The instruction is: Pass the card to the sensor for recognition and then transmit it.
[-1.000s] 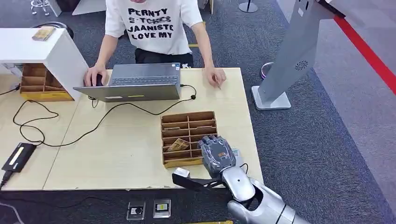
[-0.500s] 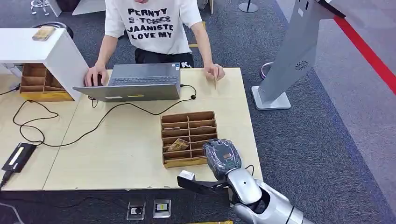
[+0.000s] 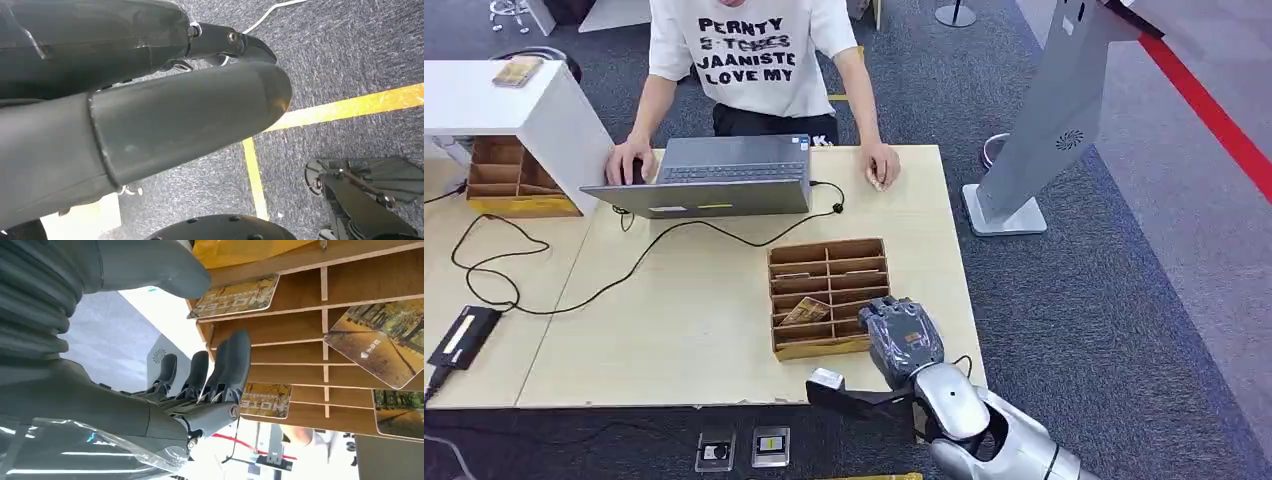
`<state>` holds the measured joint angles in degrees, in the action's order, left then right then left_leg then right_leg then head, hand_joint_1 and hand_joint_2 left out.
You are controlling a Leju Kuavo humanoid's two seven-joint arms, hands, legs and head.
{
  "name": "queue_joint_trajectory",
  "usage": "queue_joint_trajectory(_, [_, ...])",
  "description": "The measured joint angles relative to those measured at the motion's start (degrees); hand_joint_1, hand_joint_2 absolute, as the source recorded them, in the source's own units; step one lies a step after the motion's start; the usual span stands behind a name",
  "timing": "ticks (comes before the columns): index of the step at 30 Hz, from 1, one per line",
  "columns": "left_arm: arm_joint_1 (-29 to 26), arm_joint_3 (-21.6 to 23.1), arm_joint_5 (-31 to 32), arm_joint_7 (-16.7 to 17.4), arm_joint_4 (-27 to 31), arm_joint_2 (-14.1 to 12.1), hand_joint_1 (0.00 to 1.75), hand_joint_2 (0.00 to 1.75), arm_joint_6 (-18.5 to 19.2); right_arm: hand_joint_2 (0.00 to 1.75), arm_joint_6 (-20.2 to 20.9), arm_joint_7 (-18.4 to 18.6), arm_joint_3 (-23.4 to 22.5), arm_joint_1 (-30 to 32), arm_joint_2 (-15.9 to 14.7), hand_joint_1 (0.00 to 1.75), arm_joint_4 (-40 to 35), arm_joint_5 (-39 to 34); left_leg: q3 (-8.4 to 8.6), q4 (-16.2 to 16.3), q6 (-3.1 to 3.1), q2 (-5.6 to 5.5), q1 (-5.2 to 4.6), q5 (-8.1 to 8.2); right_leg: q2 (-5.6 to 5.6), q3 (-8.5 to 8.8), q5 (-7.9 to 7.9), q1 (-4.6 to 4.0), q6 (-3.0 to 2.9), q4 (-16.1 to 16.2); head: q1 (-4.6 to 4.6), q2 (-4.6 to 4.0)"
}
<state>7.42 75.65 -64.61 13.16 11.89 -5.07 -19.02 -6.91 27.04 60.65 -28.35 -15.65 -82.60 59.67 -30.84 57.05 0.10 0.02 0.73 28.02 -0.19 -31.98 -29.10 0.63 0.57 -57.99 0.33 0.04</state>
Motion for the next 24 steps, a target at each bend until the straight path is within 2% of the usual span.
queue_joint_trajectory(24, [0.0,0.0,-0.2,0.0,0.0,0.0,0.00,0.00,0.1,1.75,0.7,0.1,2.1,-1.1,0.0,0.89,0.0,-1.4,-0.01,0.0,0.00,-0.01,0.00,0.00,-0.02,0.01,0.00,0.00,0.00,0.0,0.00,0.00])
